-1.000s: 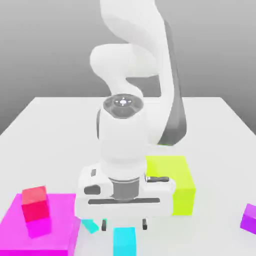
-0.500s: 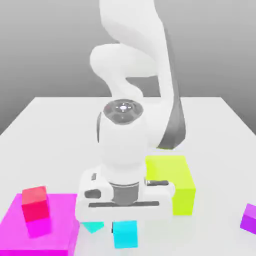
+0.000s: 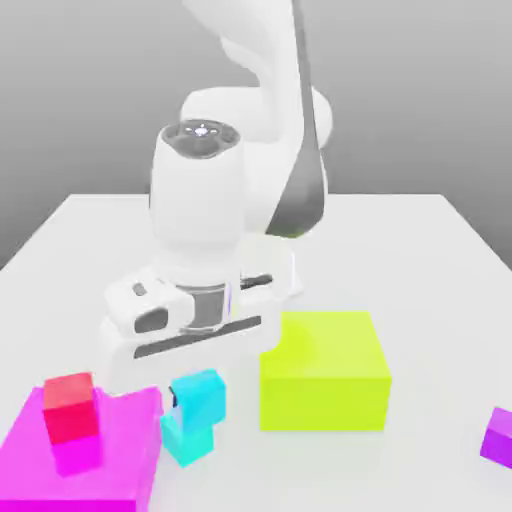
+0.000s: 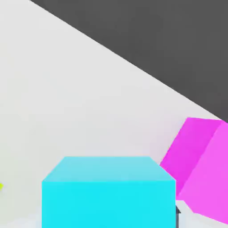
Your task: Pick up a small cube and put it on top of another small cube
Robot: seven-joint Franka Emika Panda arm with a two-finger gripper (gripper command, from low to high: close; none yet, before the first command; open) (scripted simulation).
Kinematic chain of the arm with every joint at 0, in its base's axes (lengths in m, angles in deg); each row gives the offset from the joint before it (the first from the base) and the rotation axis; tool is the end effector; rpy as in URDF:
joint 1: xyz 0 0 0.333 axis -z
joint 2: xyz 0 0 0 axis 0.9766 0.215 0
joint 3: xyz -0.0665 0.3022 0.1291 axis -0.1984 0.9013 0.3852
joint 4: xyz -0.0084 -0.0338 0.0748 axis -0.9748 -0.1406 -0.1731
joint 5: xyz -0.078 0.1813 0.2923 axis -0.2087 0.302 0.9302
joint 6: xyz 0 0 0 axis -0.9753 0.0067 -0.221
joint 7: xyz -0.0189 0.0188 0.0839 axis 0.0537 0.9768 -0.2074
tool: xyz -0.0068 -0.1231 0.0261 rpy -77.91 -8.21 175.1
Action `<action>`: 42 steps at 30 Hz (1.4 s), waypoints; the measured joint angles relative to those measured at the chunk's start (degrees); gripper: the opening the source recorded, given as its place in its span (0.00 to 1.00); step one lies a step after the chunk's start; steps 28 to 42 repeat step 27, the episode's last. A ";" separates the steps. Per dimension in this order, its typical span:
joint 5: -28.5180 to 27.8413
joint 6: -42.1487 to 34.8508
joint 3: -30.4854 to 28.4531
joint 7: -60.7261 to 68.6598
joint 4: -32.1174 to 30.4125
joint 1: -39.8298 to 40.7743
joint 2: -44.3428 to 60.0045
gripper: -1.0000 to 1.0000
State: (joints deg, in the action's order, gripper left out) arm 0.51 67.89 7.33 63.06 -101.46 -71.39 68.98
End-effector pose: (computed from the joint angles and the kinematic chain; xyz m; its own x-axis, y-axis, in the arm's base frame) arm 0.4171 -0.0682 0.2830 0.9904 -0.1341 0.0334 -0.1362 -0.9882 0.0698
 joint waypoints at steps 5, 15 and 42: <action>2.49 -0.54 -0.90 14.67 -2.55 0.89 -2.80 0.00; 8.94 1.18 -2.38 34.99 -5.12 0.16 -2.35 0.00; 11.44 10.61 -1.81 36.86 -5.09 0.45 7.43 1.00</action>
